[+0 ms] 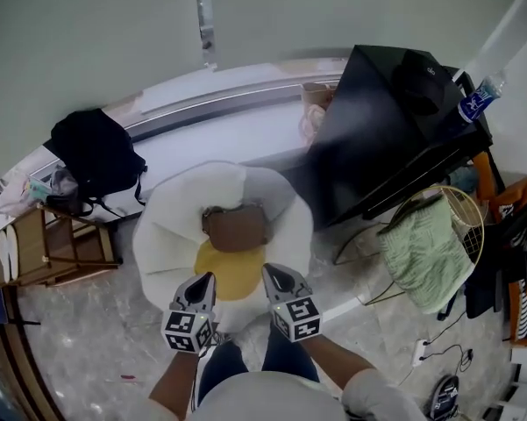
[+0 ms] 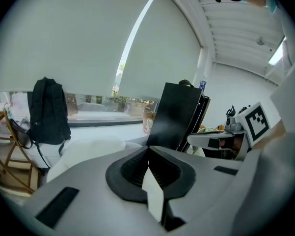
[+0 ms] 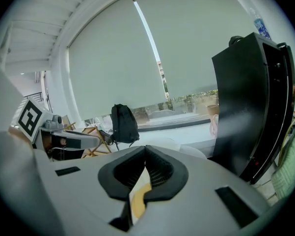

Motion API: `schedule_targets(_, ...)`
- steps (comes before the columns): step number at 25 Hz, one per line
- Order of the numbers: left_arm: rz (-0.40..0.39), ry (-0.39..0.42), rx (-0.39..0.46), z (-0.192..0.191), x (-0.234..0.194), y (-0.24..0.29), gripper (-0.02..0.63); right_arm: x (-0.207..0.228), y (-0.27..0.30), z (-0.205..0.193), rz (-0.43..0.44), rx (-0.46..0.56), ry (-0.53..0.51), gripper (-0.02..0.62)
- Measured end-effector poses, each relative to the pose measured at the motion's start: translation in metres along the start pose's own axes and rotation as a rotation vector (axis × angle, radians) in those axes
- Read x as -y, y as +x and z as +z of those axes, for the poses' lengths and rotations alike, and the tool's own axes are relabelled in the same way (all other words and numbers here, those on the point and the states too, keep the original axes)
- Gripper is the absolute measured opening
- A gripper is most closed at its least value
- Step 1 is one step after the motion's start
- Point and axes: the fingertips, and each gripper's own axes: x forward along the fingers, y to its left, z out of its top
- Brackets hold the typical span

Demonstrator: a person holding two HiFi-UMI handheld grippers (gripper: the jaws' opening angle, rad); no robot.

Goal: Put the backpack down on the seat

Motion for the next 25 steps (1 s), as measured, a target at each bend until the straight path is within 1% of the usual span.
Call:
schedule_targets(4,0.002,-0.007,0.032,0.012,0.009,-0.02,0.032,-0.006,-0.019,0.015,-0.01,0.02,0.011,0.031)
schedule_targets(8,0.012,0.02,0.059,0.024,0.015,-0.04,0.032,-0.013,-0.037,0.022,-0.015,0.02,0.024,0.031)
schedule_targets(11,0.02,0.019,0.072,0.031,0.018,-0.056,0.032,-0.02,-0.05,0.029,-0.004,0.029,0.016,0.031)
schedule_targets(16,0.025,0.009,0.079,0.035,0.023,-0.078,0.032,-0.031,-0.069,0.038,0.015,0.037,0.022,0.031)
schedule_targets(20,0.021,-0.019,0.09,0.04,0.028,-0.089,0.032,-0.04,-0.082,0.049,0.036,0.05,0.005,0.031)
schedule_targets(25,0.013,-0.002,0.093,0.047,0.03,-0.095,0.032,-0.041,-0.088,0.056,0.026,0.073,0.018,0.031)
